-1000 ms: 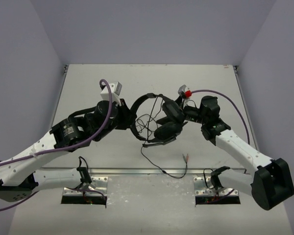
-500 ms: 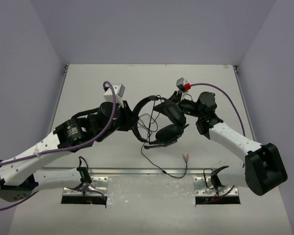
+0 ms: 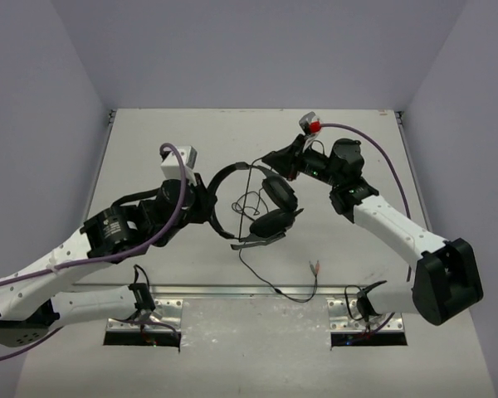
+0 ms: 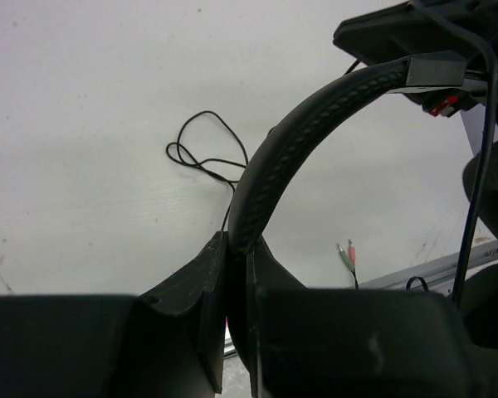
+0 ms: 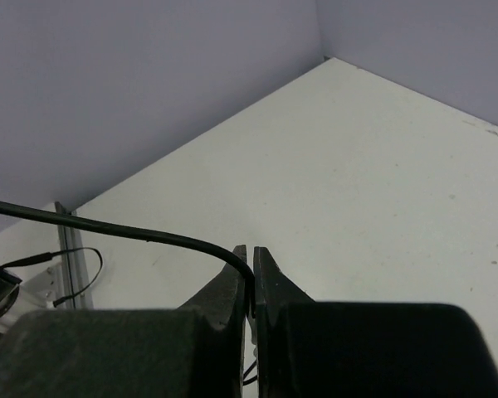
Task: Wrap the headphones
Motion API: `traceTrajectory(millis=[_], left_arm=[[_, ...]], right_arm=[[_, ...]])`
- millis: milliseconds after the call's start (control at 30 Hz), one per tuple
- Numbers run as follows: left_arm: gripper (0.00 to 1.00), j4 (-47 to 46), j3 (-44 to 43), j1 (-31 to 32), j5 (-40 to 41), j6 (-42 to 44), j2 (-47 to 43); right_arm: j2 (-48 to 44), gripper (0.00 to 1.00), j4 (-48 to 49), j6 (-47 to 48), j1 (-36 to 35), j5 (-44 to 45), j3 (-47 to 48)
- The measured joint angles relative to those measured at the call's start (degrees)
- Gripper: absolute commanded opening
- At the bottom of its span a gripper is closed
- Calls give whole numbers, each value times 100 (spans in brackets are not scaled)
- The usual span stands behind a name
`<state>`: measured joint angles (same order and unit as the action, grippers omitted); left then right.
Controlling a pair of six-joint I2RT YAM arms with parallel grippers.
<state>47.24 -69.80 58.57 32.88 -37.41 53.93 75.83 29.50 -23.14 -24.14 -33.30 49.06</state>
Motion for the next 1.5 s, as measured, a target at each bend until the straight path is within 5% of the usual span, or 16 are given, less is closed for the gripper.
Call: traceTrajectory(millis=[333, 533, 900, 1200, 1333, 1500], left_arm=[[0, 398, -369, -2, 197, 76, -2], [0, -76, -518, -2, 101, 175, -68], [0, -479, -2634, 2, 909, 20, 763], [0, 81, -4291, 2, 1930, -111, 1849], [0, 411, -4710, -59, 2400, -160, 2188], [0, 1043, -4972, -1263, 2070, -162, 2557]], right_arm=[[271, 1, 70, -52, -44, 125, 74], [601, 10, 826, -634, -127, -645, 81], [2448, 19, 2680, -1582, -1255, -1115, 852], [3727, 8, 3882, -2323, -1714, -1056, 758], [3615, 2, 4122, -2273, -1808, -973, 354], [2704, 1, 4391, -1952, -1801, -625, -1285]])
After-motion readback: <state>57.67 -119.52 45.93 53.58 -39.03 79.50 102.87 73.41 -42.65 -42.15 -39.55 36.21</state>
